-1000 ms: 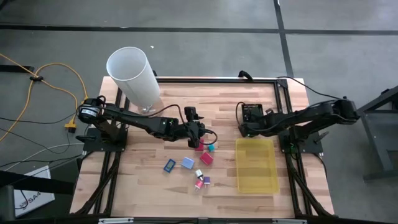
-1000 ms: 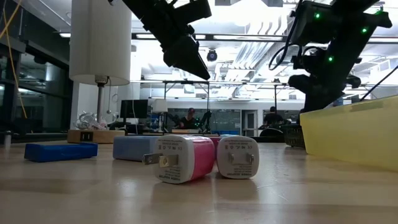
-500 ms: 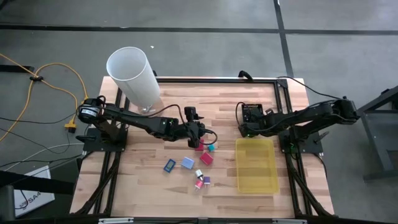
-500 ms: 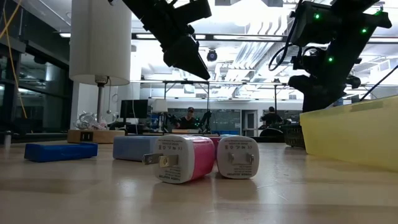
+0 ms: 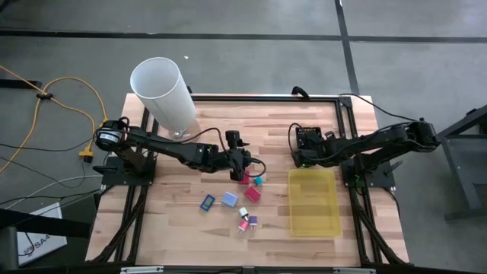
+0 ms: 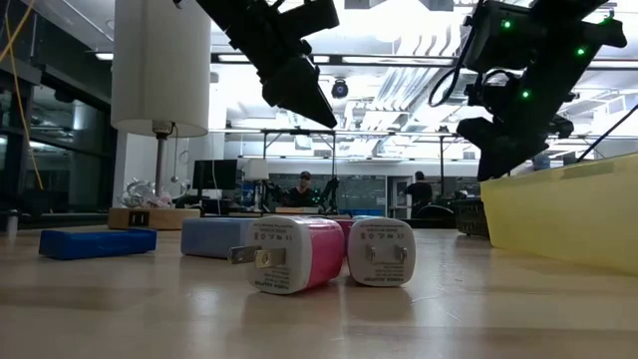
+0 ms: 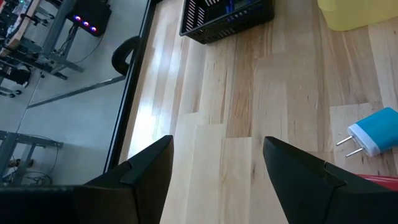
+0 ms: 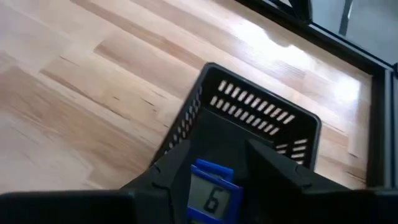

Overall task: Pick & Place Office items
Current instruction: Put the blue digital clock into the black bin

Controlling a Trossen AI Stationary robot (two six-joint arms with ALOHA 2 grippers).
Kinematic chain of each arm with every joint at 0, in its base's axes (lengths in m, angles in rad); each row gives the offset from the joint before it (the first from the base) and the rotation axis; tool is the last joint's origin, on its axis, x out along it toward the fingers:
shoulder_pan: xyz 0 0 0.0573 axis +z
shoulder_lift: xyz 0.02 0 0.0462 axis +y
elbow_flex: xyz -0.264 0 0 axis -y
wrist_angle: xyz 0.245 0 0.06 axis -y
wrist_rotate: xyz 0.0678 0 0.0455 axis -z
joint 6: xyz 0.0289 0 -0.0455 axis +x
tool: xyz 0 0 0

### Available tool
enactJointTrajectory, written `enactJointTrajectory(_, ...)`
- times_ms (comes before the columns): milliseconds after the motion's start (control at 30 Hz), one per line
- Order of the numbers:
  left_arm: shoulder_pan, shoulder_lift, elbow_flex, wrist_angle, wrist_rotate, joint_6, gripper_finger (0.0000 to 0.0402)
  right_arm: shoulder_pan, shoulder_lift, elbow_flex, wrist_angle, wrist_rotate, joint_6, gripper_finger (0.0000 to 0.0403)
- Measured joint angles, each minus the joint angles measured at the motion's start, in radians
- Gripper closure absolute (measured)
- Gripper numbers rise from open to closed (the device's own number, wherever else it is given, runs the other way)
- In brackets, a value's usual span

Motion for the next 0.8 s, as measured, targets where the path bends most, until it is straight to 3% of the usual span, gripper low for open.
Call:
enactJointTrajectory(233,-0.020,0.000,0.000,0.000,0.000,0.000,0.0163,0.000,-0.007,0.000,0.134,-0.009,-0.117,0.0263)
enactJointTrajectory(367,-0.050,0.000,0.000,0.000,0.000,0.000,0.0163,0.001,-0.029,0.000,0.249,-0.069,-0.222,0.0263)
enactJointTrajectory(800,-0.152,0.000,0.000,-0.001,-0.004,-0.052,0.0163,0.003,-0.072,0.000,0.482,-0.606,-0.577,0.0263)
